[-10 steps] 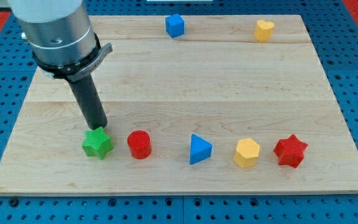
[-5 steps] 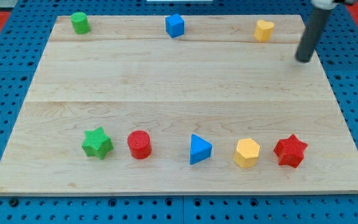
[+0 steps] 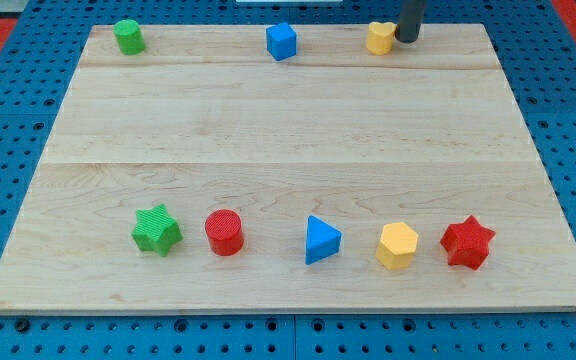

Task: Move yellow heart above the blue cube

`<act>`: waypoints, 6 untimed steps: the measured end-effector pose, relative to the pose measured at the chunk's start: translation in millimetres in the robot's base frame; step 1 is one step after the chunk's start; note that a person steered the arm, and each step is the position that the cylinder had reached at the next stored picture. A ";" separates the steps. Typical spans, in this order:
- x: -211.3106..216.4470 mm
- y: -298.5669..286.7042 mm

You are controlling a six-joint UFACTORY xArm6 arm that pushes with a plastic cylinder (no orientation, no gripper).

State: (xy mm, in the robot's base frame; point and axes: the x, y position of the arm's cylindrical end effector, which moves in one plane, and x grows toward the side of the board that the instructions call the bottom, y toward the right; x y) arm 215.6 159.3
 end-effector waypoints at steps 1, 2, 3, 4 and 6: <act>0.1 -41.1; -6.2 -82.5; -16.2 -100.5; -18.3 -133.1; 11.3 -210.5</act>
